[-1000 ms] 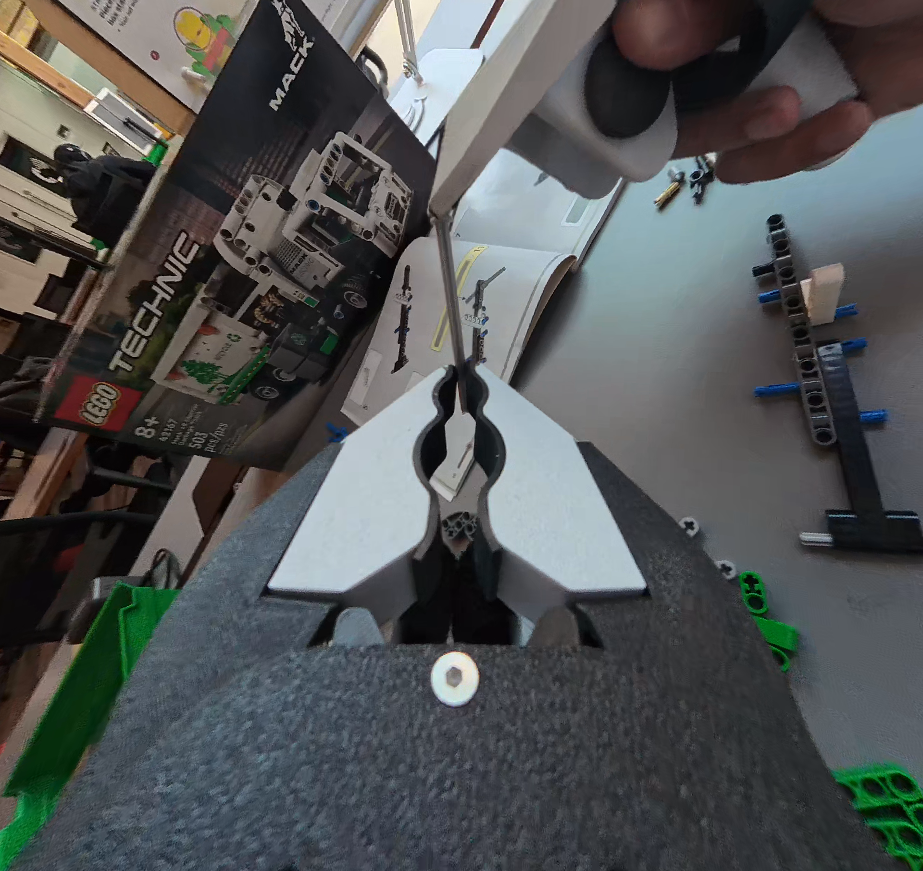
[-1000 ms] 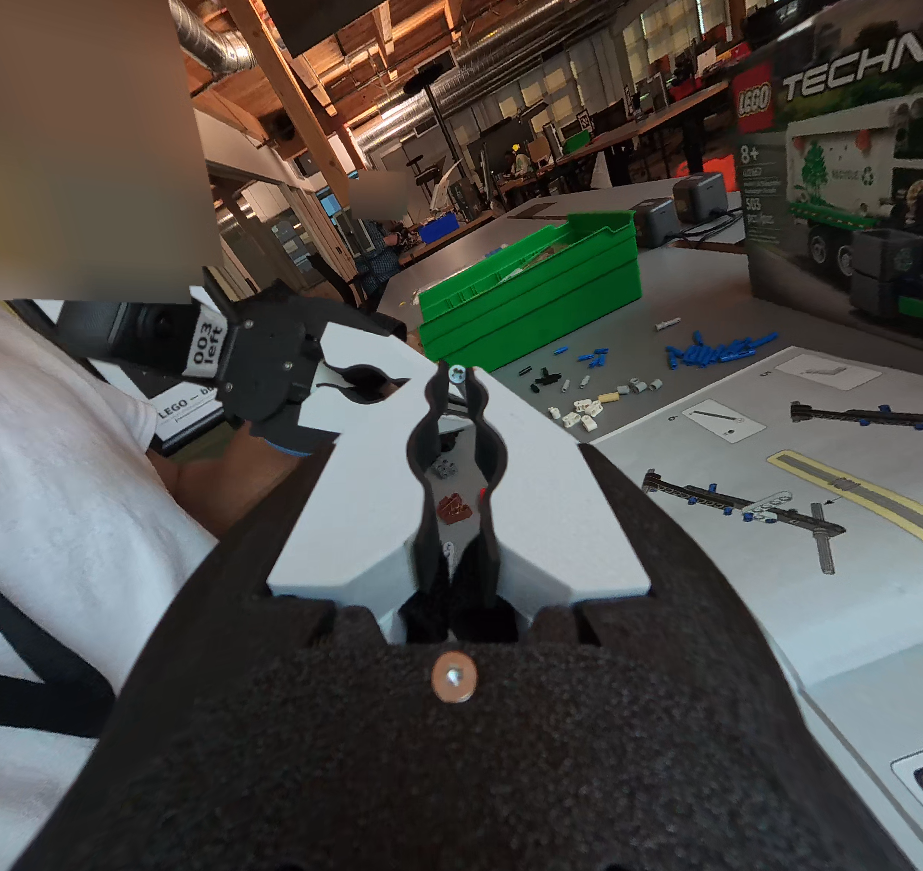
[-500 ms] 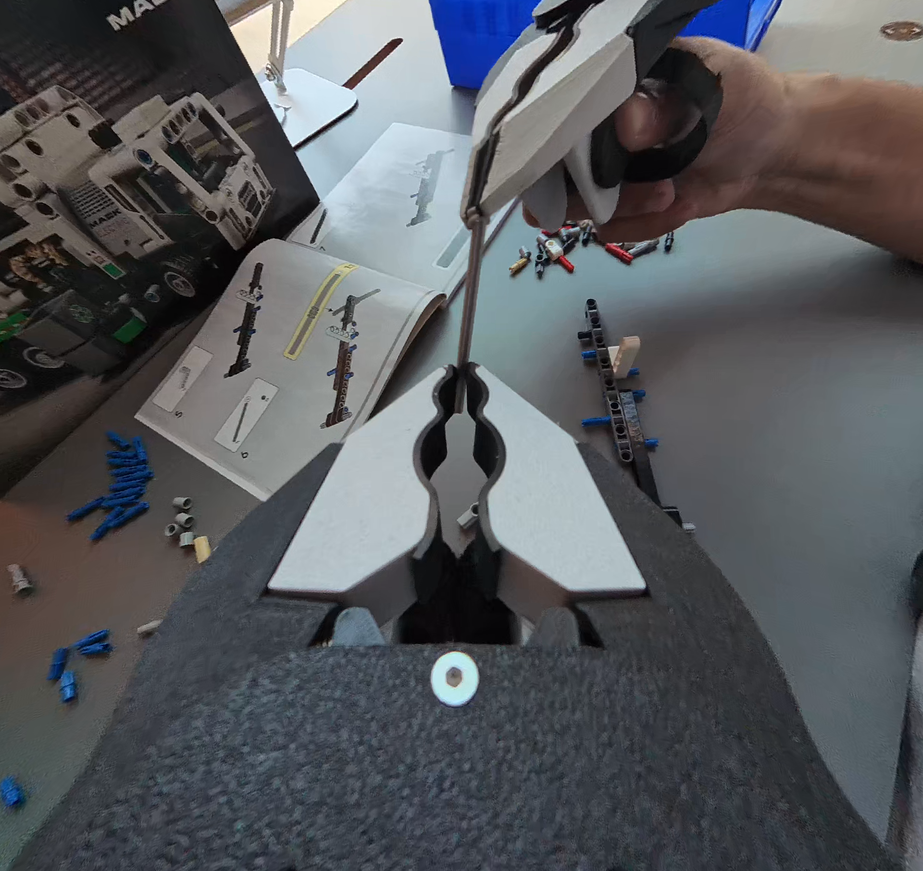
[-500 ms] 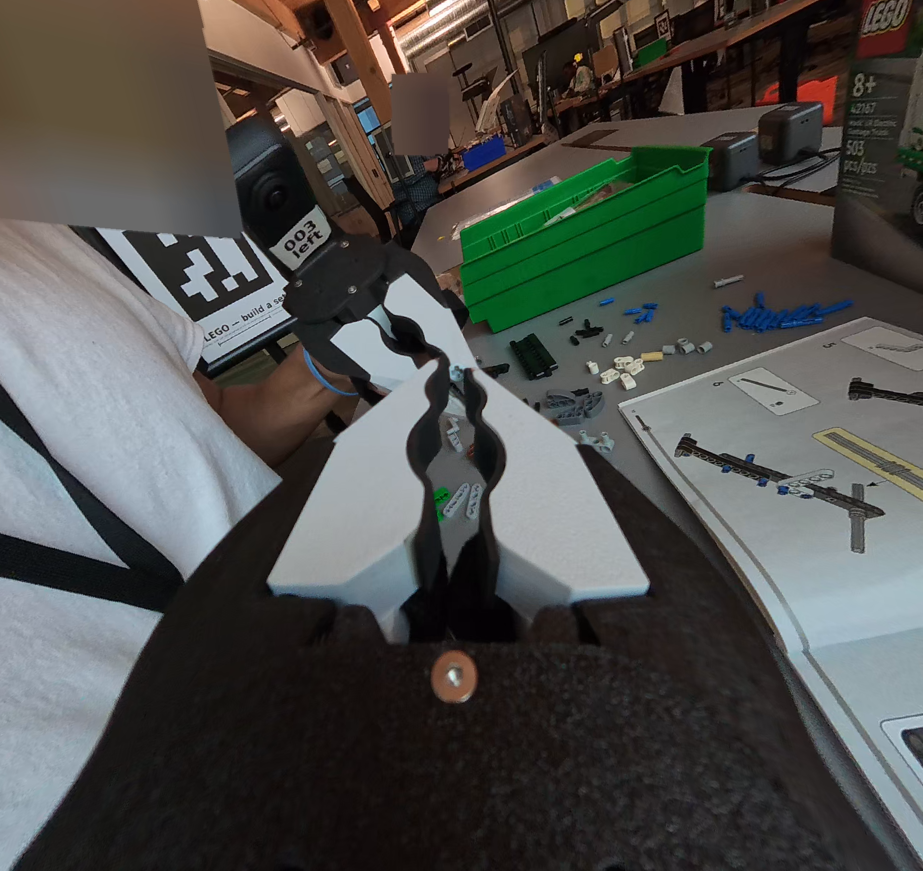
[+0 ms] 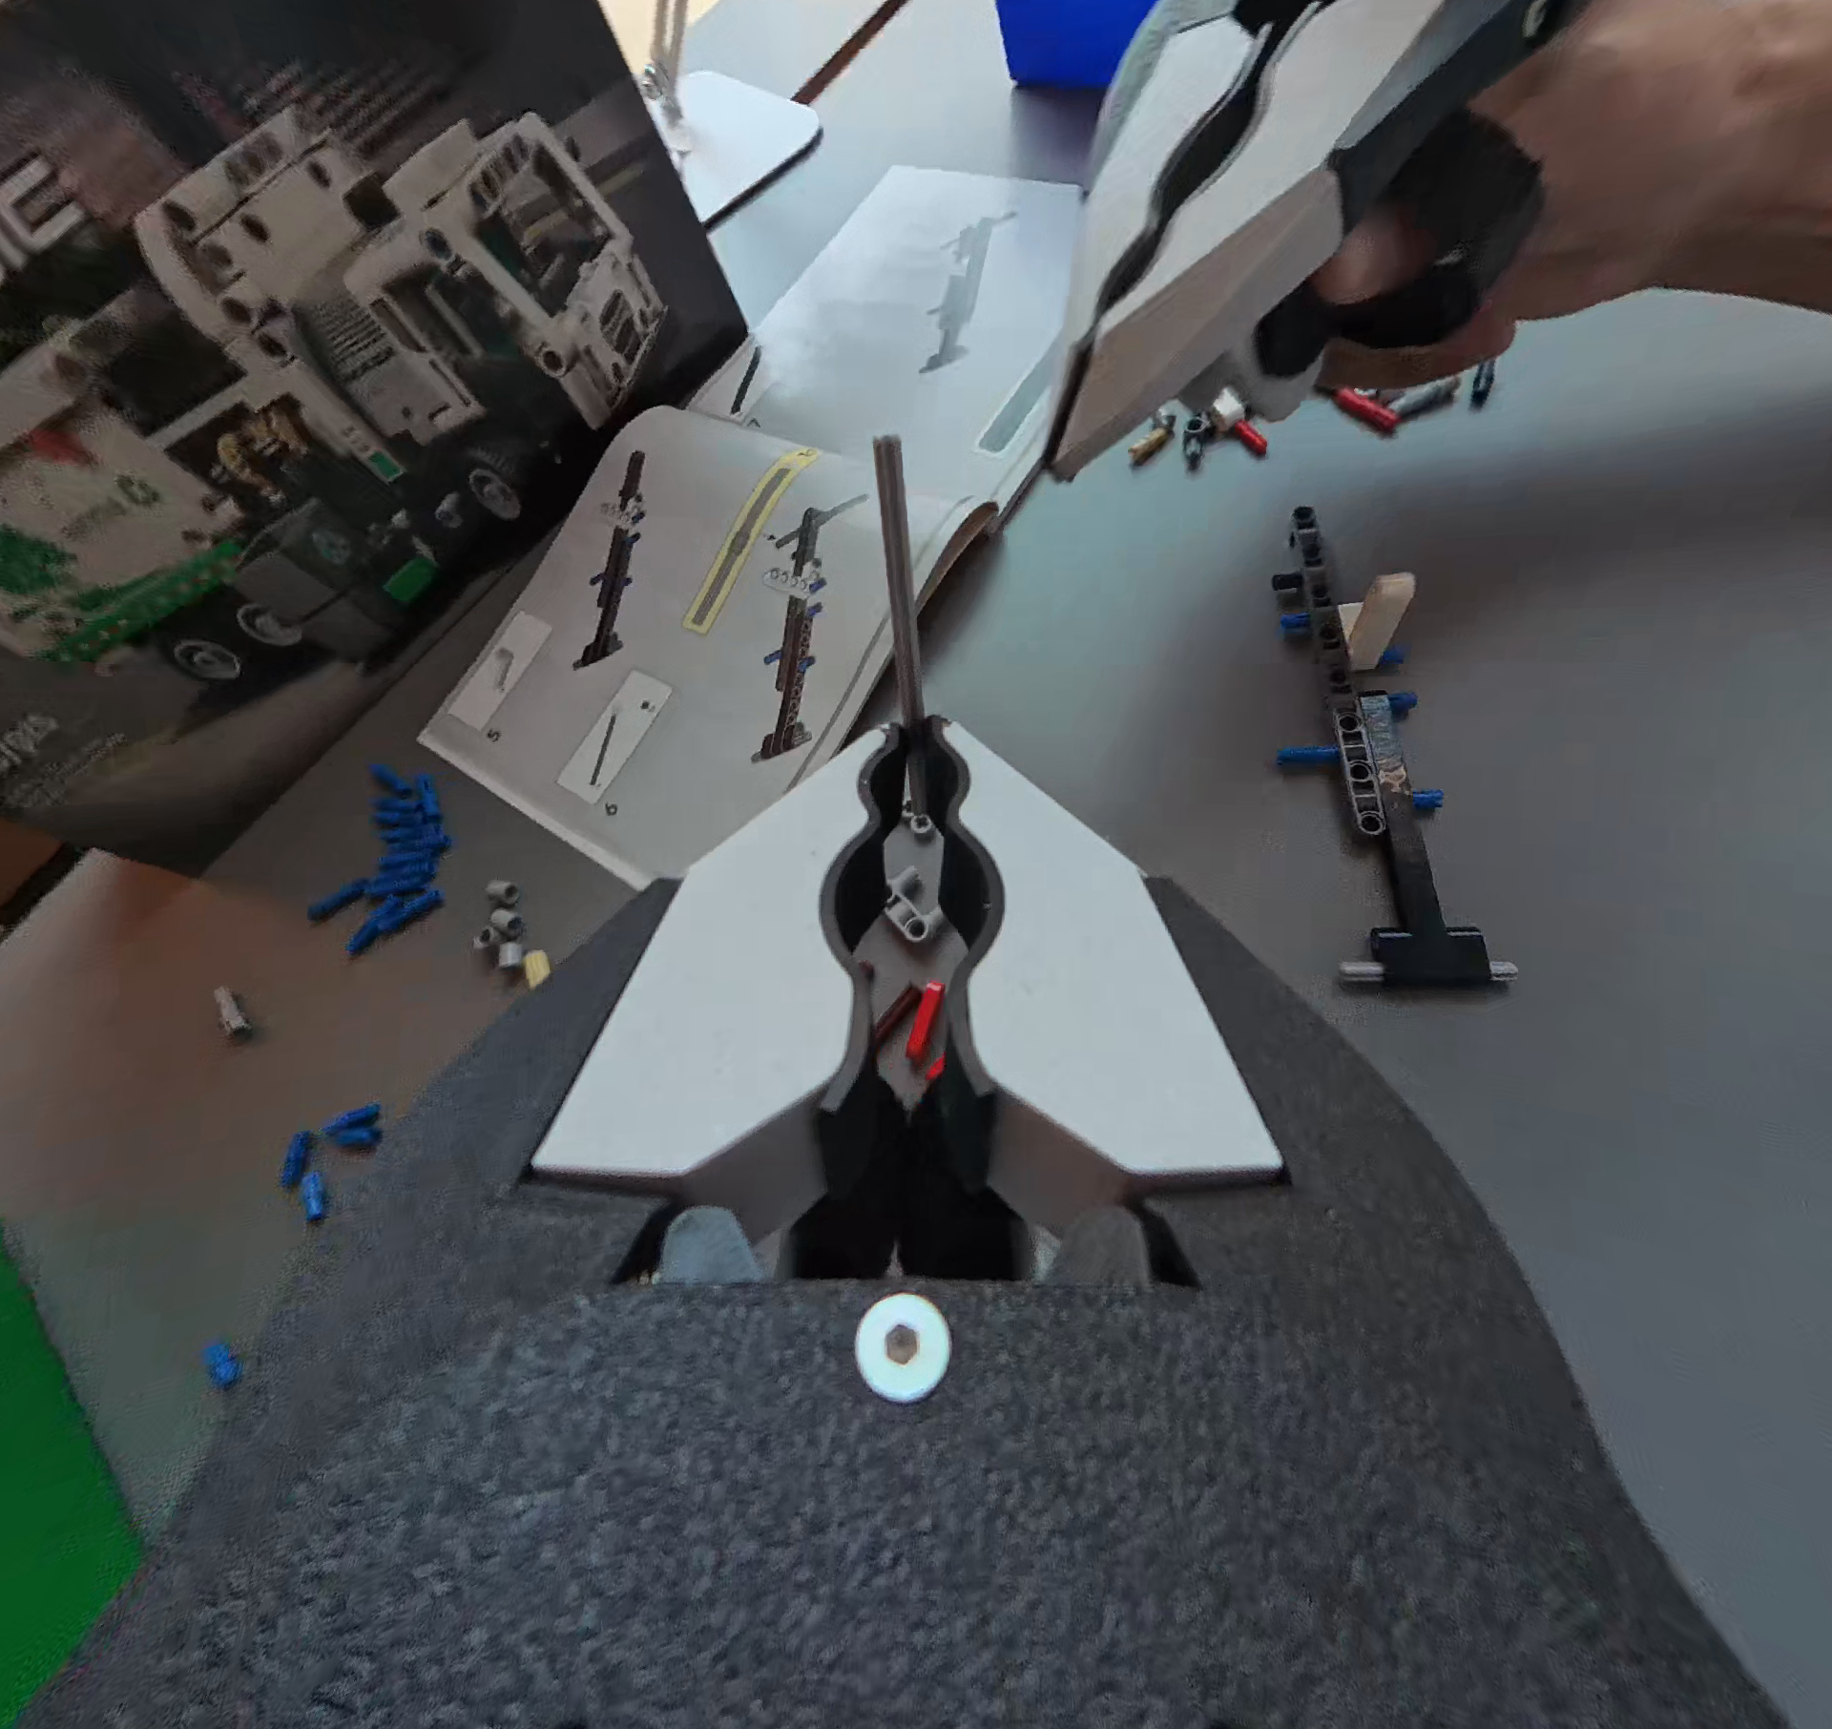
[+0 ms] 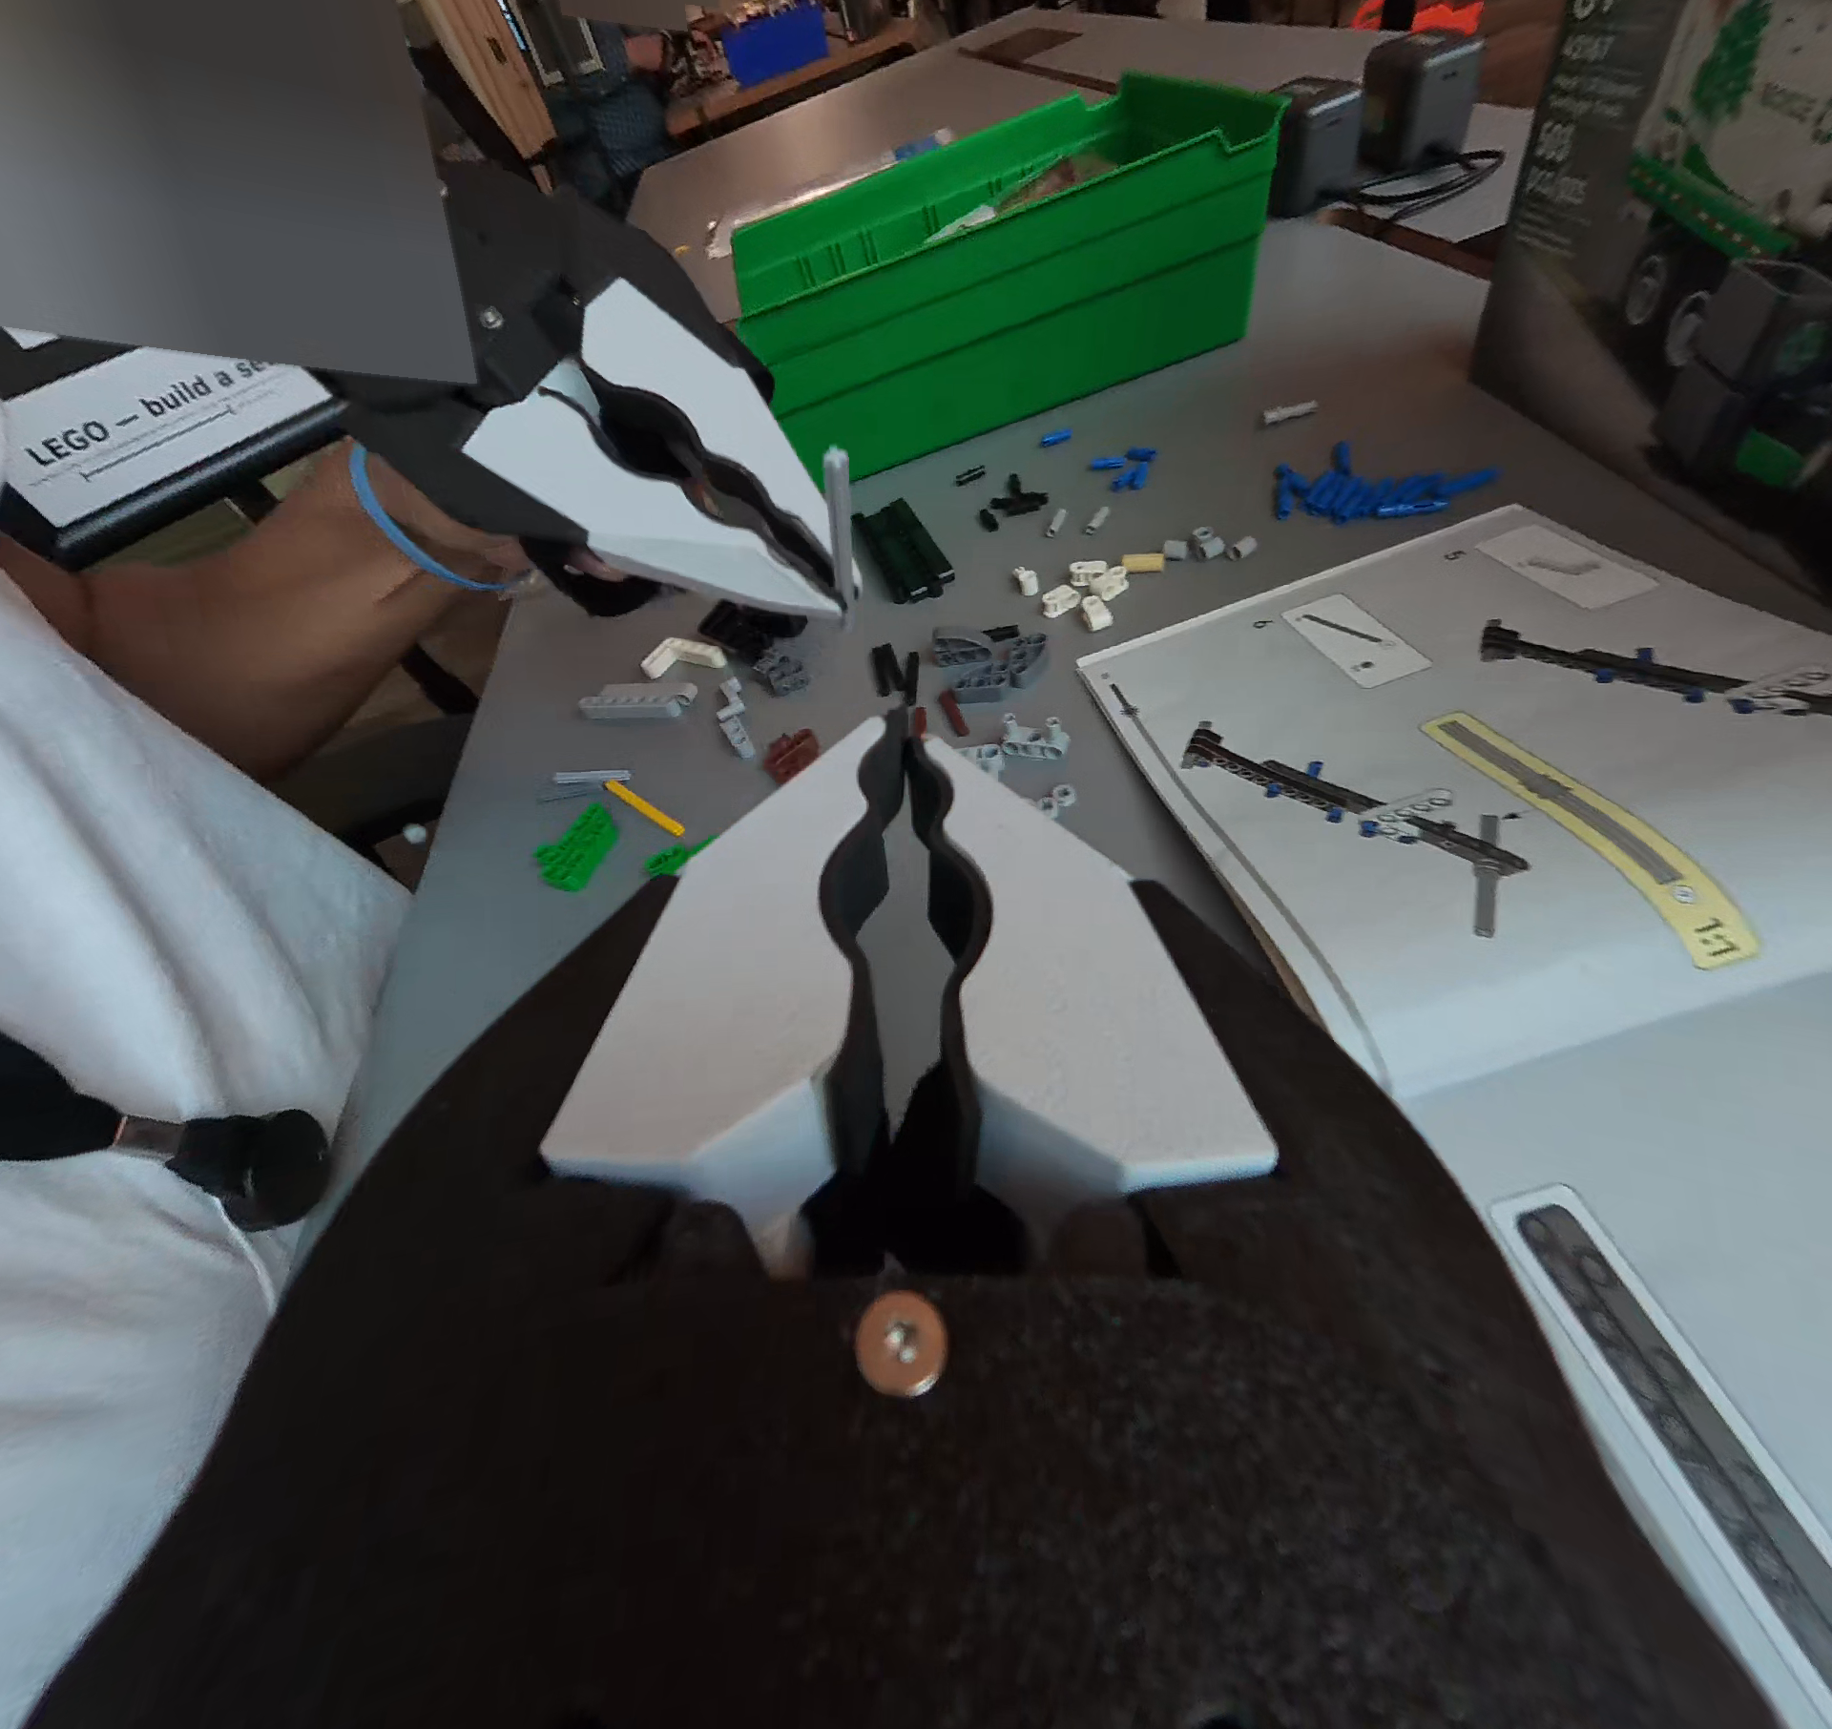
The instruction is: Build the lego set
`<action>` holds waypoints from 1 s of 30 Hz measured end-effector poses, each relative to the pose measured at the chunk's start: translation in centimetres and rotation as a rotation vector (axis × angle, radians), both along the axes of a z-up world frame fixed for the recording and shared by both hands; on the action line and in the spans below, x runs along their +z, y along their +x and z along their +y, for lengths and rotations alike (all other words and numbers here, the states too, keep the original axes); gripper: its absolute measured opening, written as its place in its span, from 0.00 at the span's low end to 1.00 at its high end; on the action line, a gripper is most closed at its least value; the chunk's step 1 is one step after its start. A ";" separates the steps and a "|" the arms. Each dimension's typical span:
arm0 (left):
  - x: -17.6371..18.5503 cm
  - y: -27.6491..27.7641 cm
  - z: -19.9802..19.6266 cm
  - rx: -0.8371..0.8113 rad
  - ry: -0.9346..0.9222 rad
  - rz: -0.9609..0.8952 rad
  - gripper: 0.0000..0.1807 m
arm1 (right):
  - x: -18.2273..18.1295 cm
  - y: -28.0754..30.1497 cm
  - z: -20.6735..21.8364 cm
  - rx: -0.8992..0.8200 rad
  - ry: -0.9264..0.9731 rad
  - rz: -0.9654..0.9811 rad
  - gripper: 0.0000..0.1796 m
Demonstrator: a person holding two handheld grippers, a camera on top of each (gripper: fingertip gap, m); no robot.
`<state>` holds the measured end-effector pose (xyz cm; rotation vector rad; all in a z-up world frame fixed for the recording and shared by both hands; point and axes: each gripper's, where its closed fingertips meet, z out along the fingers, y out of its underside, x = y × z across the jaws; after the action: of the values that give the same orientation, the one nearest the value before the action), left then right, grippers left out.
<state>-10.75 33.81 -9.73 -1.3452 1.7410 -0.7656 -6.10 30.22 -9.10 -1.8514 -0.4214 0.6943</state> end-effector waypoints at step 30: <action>-0.2 -34.9 -4.2 0.472 -0.058 -0.081 0.02 | 0.5 -30.6 -5.5 0.307 0.069 -0.101 0.23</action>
<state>-45.63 29.64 -9.88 -1.6564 1.2723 -0.5929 -36.73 24.70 -8.62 -1.7795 -0.7982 0.7826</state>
